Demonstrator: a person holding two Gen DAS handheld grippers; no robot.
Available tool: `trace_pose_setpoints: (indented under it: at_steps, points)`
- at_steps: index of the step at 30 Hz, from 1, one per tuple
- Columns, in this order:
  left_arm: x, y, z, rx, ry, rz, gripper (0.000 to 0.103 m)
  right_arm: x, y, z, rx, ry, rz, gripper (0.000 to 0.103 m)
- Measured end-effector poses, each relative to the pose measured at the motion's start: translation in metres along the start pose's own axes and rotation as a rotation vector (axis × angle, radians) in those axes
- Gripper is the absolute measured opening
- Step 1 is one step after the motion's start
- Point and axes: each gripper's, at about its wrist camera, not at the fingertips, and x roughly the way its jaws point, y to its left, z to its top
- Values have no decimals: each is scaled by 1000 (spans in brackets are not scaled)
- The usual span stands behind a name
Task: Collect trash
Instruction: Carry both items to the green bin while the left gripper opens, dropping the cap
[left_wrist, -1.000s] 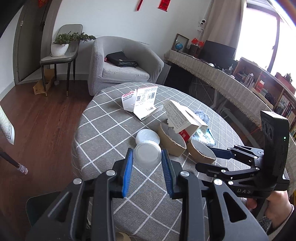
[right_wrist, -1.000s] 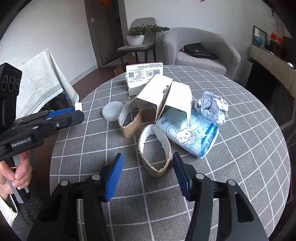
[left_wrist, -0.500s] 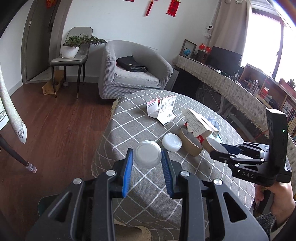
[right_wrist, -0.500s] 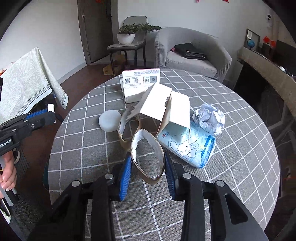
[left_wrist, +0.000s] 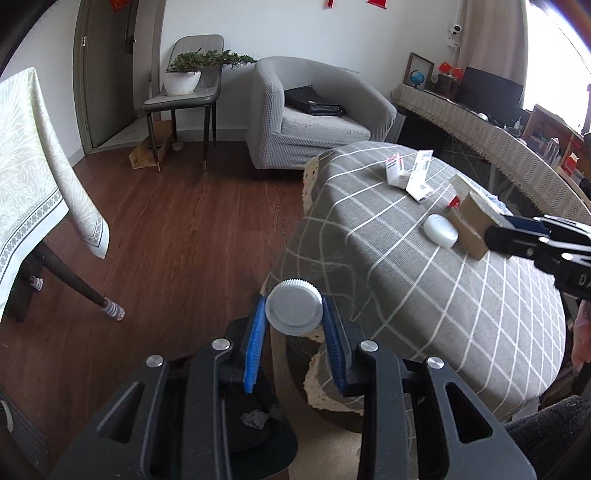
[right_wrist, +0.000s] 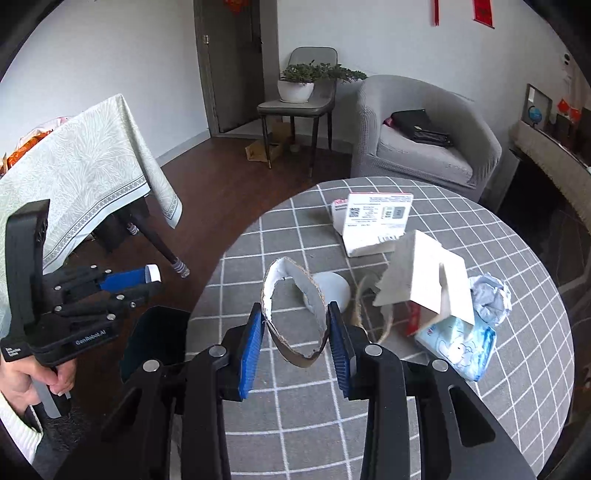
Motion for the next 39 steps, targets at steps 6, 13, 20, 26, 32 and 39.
trace_pose_setpoints:
  at_steps: [6,13,20,26,32,39]
  points:
    - [8,34,-17,-43,69,34,33,16,28,12,-24,5,76,35]
    - [24,62,-39,-30,158,92,33,33,68,24,-76,18,150,35]
    - [39,89,-61,-52,262,114,33,53,97,31,-115,50,190,35]
    - [50,107,-75,-72,327,116,33,73,114,29,-144,102,209,35]
    - [63,117,-92,-77,388,126,33,92,129,27,-161,143,231,35]
    - [74,126,-105,-82,416,141,43,112,141,24,-166,188,246,35]
